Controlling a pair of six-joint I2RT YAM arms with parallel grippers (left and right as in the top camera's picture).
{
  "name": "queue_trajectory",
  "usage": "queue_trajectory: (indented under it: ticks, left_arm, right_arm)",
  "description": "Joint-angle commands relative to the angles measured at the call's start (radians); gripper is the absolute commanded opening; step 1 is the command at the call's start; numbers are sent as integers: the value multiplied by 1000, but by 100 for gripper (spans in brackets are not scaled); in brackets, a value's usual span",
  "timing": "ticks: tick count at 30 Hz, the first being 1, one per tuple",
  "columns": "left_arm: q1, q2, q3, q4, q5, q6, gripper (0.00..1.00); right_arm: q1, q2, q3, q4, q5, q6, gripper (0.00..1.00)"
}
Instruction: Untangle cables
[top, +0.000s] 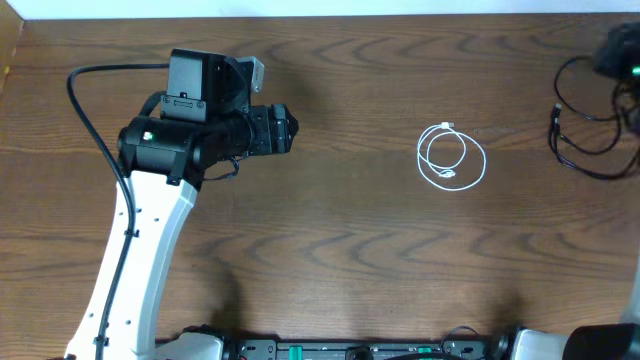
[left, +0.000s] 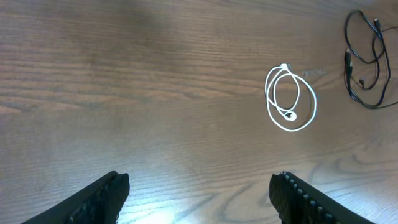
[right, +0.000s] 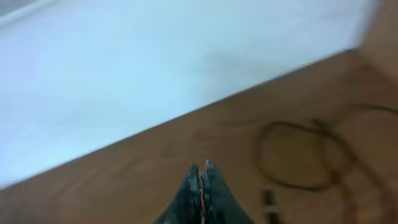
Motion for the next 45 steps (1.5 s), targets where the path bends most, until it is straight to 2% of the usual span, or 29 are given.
queue_trajectory:
  ticks: [1,3,4,6,8,11,16,20,24,32,38,39,42,43,45]
  left_arm:
    - [5,8,13,5,1,-1,78]
    - [5,8,13,11,1,-1,77]
    - [5,8,13,15,1,-1,78]
    - [5,8,13,16,1,-1,78]
    - [5,8,13,6,1,-1,77]
    - [5,8,13,-10,1,-1,78]
    - [5,8,13,-14,1,-1,77]
    - [5,8,13,-28,1,4,78]
    - [5,8,13,-30,1,4,77]
    - [5,8,13,-30,0,4,78]
    - [5,8,13,-45,1,3,77]
    - [5,8,13,-49,1,3,77]
    - [5,8,13,-53,0,3,77]
    - [5,8,13,-53,0,3,77]
    - [5,8,13,-53,0,3,78]
  right_arm:
    - [-51,15,-8,-50,-20,-46,1]
    - [-29,45,-9,-101,-142,-117,4]
    - [-3,73,-9,-145,-201,-144,10]
    - [45,114,-9,-220,-240,-179,14]
    - [135,165,-9,-314,-221,-261,22]
    - [257,253,-9,-414,-104,-290,31]
    - [432,431,-9,-488,-15,-422,31]
    - [544,547,-9,-493,180,-440,32]
    - [595,610,-9,-503,186,-511,35]
    - [611,642,-25,-514,183,-516,38]
    - [640,642,-43,-573,166,-404,38]
    - [649,642,-56,-566,167,-356,32]
    - [662,642,-92,-547,172,-348,30]
    - [664,642,-112,-520,179,-347,2]
    - [664,642,-143,-472,178,-291,1]
